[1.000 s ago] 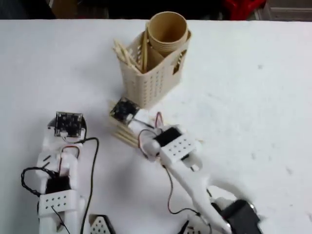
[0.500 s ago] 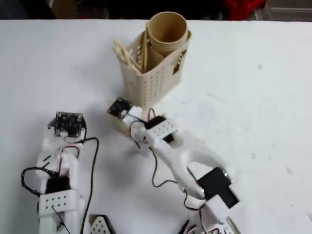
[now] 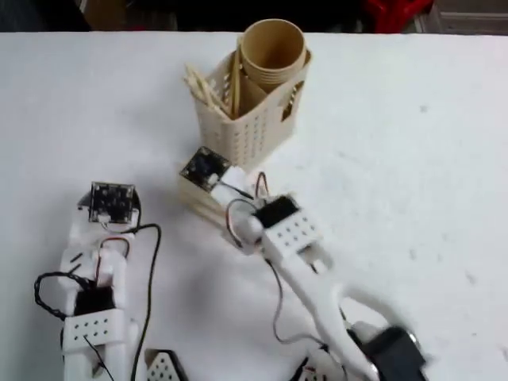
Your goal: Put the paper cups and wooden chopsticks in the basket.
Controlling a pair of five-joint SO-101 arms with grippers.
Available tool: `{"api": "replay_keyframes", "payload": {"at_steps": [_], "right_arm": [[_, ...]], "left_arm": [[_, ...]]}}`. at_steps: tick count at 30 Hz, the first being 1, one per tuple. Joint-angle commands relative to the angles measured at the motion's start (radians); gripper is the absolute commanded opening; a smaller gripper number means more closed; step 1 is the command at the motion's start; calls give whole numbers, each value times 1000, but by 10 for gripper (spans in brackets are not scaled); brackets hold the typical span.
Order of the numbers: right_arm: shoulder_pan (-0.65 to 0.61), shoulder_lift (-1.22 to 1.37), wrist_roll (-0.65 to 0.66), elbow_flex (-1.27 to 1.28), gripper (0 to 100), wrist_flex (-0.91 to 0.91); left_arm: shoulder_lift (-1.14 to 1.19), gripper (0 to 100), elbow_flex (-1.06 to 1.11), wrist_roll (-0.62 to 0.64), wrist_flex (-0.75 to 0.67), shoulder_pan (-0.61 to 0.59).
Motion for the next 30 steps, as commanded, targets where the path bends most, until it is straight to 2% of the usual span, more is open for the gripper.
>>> {"api": "replay_keyframes", "payload": {"at_steps": [1,8,14,17,23,27,30], "right_arm": [[12,-160,-12,15,18,2],[28,-371,-86,-34,17,2],[28,-407,-89,-180,17,-8],[28,-407,-84,-247,17,-90],[28,-364,-83,-407,17,-378],[27,-217,-83,-568,18,-516],[28,-56,-83,-720,18,-529]], "left_arm": [[-15,190,0,8,3,8],[-15,190,0,8,3,10],[-15,190,0,8,3,10],[-15,190,0,8,3,10],[-15,190,0,8,3,10],[-15,190,0,8,3,10],[-15,190,0,8,3,10]]}}
